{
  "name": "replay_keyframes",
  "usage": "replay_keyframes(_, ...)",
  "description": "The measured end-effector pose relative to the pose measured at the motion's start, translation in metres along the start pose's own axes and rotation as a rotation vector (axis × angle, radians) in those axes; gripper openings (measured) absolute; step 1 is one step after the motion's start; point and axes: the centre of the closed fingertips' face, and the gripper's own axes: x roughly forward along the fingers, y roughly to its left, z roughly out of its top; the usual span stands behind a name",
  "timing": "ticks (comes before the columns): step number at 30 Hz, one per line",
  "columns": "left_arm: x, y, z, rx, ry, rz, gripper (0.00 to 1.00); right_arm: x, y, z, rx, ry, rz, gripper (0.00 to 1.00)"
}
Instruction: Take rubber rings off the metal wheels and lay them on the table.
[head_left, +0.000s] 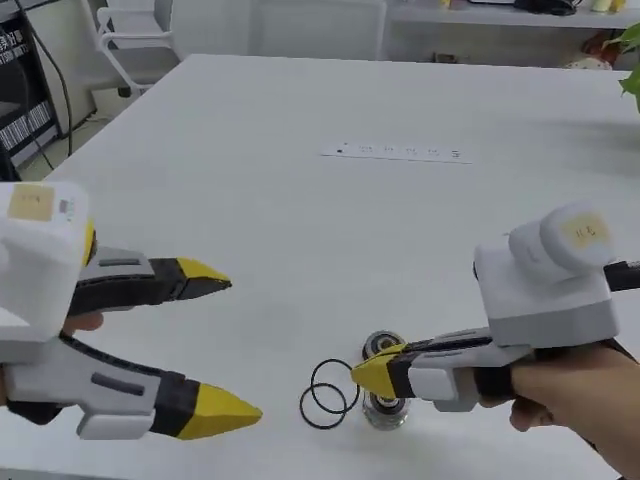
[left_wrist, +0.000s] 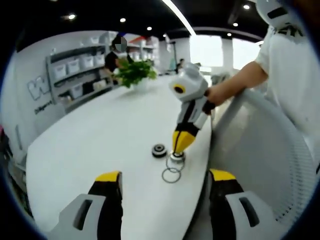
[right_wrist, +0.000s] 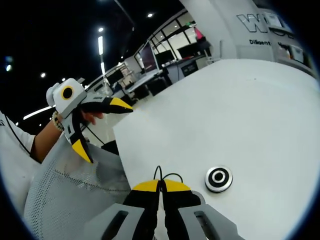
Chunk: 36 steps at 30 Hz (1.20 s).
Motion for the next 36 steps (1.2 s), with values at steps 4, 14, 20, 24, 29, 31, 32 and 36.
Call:
replay_keyframes(4, -0.007, -0.003, -0.014, -0.022, 0.026, 0.019, 0.7, 0.009, 0.004, -0.007, -0.036, 0.034, 0.006, 0.0)
replay_keyframes(14, -0.013, -0.004, -0.03, -0.093, 0.019, 0.056, 0.69, 0.024, 0.0, -0.019, -0.115, 0.084, -0.017, 0.0)
replay_keyframes(20, -0.015, -0.003, -0.03, -0.117, 0.003, 0.072, 0.69, 0.025, -0.006, -0.019, -0.164, 0.08, -0.04, 0.0)
replay_keyframes(24, -0.015, -0.003, -0.029, -0.117, -0.001, 0.077, 0.68, 0.026, -0.009, -0.02, -0.182, 0.085, -0.052, 0.0)
replay_keyframes(29, -0.014, -0.001, -0.029, -0.13, -0.01, 0.083, 0.68, 0.026, -0.011, -0.024, -0.218, 0.104, -0.064, 0.11)
replay_keyframes(31, -0.014, -0.002, -0.029, -0.127, -0.012, 0.083, 0.68, 0.026, -0.012, -0.023, -0.222, 0.104, -0.068, 0.11)
replay_keyframes(32, -0.014, -0.002, -0.029, -0.127, -0.013, 0.083, 0.68, 0.026, -0.012, -0.023, -0.222, 0.103, -0.068, 0.11)
replay_keyframes(36, -0.015, -0.001, -0.028, -0.126, -0.015, 0.087, 0.67, 0.024, -0.014, -0.021, -0.216, 0.094, -0.073, 0.12)
